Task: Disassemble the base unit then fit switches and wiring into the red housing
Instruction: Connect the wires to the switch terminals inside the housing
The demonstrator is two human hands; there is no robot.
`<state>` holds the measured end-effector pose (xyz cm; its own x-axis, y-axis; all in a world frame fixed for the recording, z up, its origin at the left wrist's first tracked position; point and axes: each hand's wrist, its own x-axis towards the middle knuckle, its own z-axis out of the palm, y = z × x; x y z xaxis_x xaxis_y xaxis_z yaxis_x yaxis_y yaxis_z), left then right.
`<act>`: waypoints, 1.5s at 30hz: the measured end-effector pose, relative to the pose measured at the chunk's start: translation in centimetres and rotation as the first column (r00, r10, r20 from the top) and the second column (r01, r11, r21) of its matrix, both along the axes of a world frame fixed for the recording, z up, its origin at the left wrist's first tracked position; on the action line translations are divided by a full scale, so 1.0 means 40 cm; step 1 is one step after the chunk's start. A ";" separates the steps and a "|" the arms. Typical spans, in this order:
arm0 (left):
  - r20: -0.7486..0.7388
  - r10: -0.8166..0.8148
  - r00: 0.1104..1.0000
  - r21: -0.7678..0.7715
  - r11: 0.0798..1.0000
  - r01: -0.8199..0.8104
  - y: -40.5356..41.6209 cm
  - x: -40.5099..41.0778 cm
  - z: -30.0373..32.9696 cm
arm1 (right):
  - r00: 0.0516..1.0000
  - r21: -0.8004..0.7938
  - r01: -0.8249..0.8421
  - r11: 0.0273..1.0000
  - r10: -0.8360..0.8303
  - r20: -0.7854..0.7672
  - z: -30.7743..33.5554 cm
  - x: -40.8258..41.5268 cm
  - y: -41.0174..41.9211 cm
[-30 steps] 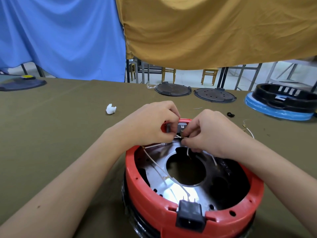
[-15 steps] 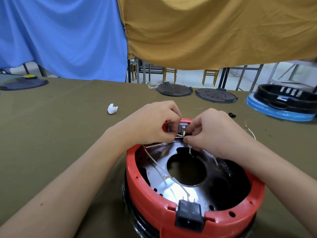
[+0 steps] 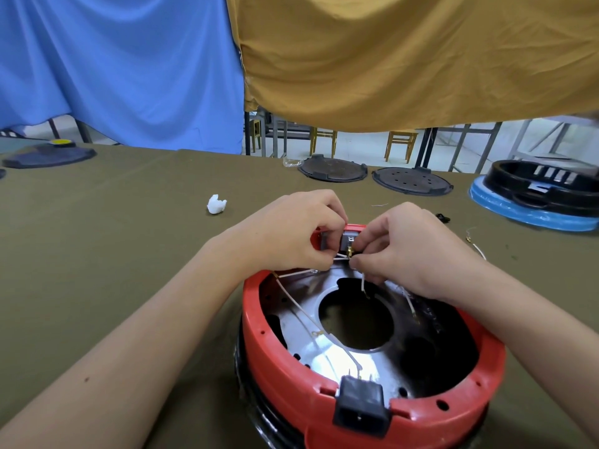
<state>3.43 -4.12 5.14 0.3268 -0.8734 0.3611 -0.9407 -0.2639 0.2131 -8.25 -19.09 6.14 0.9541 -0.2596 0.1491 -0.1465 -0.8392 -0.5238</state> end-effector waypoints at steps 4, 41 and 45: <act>0.009 0.004 1.000 0.001 1.000 -0.004 -0.001 0.001 0.000 | 1.000 -0.033 0.013 0.999 -0.013 0.002 -0.001 0.000 0.003; -0.018 0.012 1.000 -0.016 1.000 -0.012 -0.002 0.003 -0.004 | 0.998 -0.158 -0.025 0.987 0.033 0.048 0.001 0.009 -0.004; -0.011 0.012 1.000 -0.017 1.000 -0.012 -0.003 0.004 -0.004 | 0.998 -0.225 -0.027 0.974 0.038 0.044 0.001 0.013 0.002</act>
<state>3.58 -4.25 4.96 0.3411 -0.8631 0.3724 -0.9351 -0.2710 0.2282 -7.74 -19.03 6.17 0.9519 -0.1832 0.2455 -0.0963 -0.9398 -0.3278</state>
